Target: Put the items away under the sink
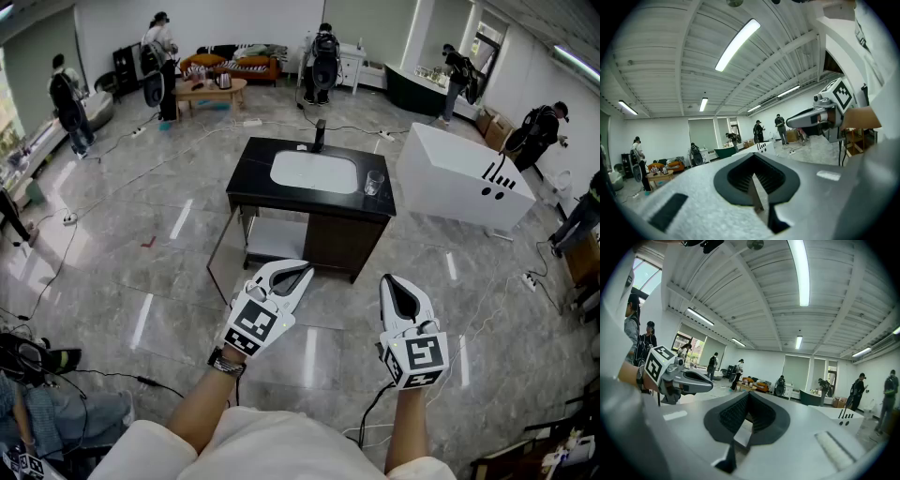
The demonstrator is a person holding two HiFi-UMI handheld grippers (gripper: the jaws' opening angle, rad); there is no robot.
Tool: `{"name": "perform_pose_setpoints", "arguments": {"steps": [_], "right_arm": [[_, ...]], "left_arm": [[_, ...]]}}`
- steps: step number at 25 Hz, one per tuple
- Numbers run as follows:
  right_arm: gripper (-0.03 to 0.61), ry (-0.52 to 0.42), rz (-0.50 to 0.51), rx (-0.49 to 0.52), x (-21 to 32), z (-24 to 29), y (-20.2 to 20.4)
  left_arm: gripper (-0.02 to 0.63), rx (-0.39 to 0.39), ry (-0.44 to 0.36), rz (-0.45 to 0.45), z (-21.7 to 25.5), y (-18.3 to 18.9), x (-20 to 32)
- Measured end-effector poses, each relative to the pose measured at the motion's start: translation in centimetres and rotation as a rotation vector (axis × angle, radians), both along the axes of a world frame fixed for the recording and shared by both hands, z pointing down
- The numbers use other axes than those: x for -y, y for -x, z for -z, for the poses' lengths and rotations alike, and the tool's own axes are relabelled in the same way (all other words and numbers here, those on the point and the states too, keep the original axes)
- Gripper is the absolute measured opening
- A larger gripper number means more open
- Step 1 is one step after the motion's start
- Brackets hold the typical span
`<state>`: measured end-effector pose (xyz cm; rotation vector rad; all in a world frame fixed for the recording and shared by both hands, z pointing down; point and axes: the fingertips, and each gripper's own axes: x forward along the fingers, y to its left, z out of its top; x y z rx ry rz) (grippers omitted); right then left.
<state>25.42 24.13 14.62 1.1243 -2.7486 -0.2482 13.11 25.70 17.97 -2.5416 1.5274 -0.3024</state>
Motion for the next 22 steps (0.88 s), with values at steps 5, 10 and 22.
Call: {"name": "perform_pose_setpoints", "arguments": {"steps": [5, 10, 22], "right_arm": [[0.008, 0.030, 0.029, 0.082, 0.6, 0.4, -1.0], [0.008, 0.050, 0.058, 0.107, 0.8, 0.1, -2.0], [0.008, 0.036, 0.063, 0.059, 4.6, -2.0, -3.3]], "left_arm": [[-0.002, 0.010, -0.003, 0.003, 0.3, -0.9, 0.4], [-0.002, 0.007, -0.002, 0.024, 0.1, -1.4, 0.5], [-0.002, -0.001, 0.010, 0.060, -1.5, -1.8, 3.0]]}}
